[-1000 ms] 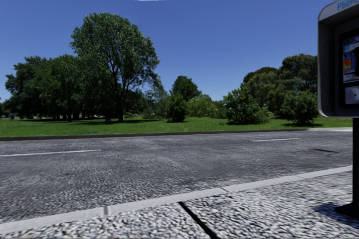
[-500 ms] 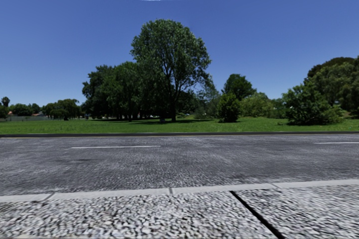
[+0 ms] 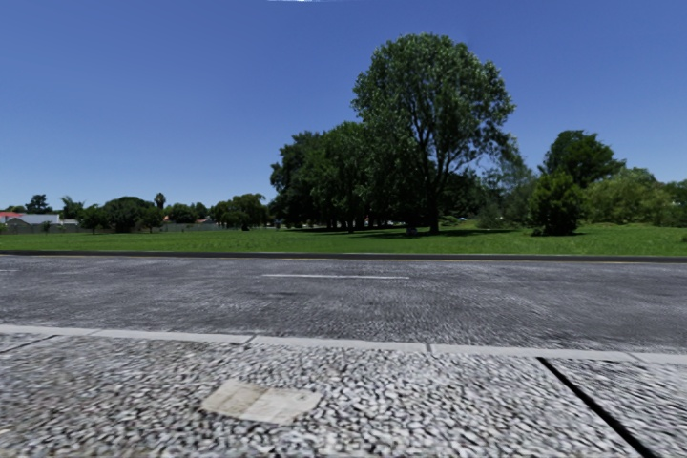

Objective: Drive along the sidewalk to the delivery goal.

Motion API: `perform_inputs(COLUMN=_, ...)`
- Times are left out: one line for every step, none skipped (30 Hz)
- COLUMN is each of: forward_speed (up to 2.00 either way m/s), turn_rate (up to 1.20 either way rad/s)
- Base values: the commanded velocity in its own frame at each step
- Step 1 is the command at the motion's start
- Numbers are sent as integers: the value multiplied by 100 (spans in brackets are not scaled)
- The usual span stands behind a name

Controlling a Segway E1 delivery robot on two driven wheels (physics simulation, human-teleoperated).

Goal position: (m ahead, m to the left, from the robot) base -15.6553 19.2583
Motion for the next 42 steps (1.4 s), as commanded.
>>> perform_inputs(forward_speed=-76, turn_rate=67)
perform_inputs(forward_speed=-76, turn_rate=67)
perform_inputs(forward_speed=-75, turn_rate=68)
perform_inputs(forward_speed=-73, turn_rate=74)
perform_inputs(forward_speed=-71, turn_rate=75)
perform_inputs(forward_speed=-71, turn_rate=75)
perform_inputs(forward_speed=-70, turn_rate=76)
perform_inputs(forward_speed=-70, turn_rate=76)
perform_inputs(forward_speed=-69, turn_rate=75)
perform_inputs(forward_speed=-69, turn_rate=75)
perform_inputs(forward_speed=-47, turn_rate=53)
perform_inputs(forward_speed=-3, turn_rate=29)
perform_inputs(forward_speed=0, turn_rate=0)
perform_inputs(forward_speed=0, turn_rate=0)
perform_inputs(forward_speed=0, turn_rate=0)
perform_inputs(forward_speed=0, turn_rate=0)
perform_inputs(forward_speed=0, turn_rate=0)
perform_inputs(forward_speed=0, turn_rate=0)
perform_inputs(forward_speed=0, turn_rate=0)
perform_inputs(forward_speed=0, turn_rate=0)
perform_inputs(forward_speed=0, turn_rate=0)
perform_inputs(forward_speed=0, turn_rate=0)
perform_inputs(forward_speed=0, turn_rate=0)
perform_inputs(forward_speed=0, turn_rate=0)
perform_inputs(forward_speed=0, turn_rate=0)
perform_inputs(forward_speed=0, turn_rate=0)
perform_inputs(forward_speed=0, turn_rate=0)
perform_inputs(forward_speed=0, turn_rate=0)
perform_inputs(forward_speed=0, turn_rate=0)
perform_inputs(forward_speed=0, turn_rate=0)
perform_inputs(forward_speed=0, turn_rate=0)
perform_inputs(forward_speed=0, turn_rate=0)
perform_inputs(forward_speed=0, turn_rate=0)
perform_inputs(forward_speed=0, turn_rate=11)
perform_inputs(forward_speed=0, turn_rate=11)
perform_inputs(forward_speed=49, turn_rate=28)
perform_inputs(forward_speed=129, turn_rate=42)
perform_inputs(forward_speed=154, turn_rate=53)
perform_inputs(forward_speed=154, turn_rate=53)
perform_inputs(forward_speed=163, turn_rate=56)
perform_inputs(forward_speed=169, turn_rate=57)
perform_inputs(forward_speed=174, turn_rate=57)
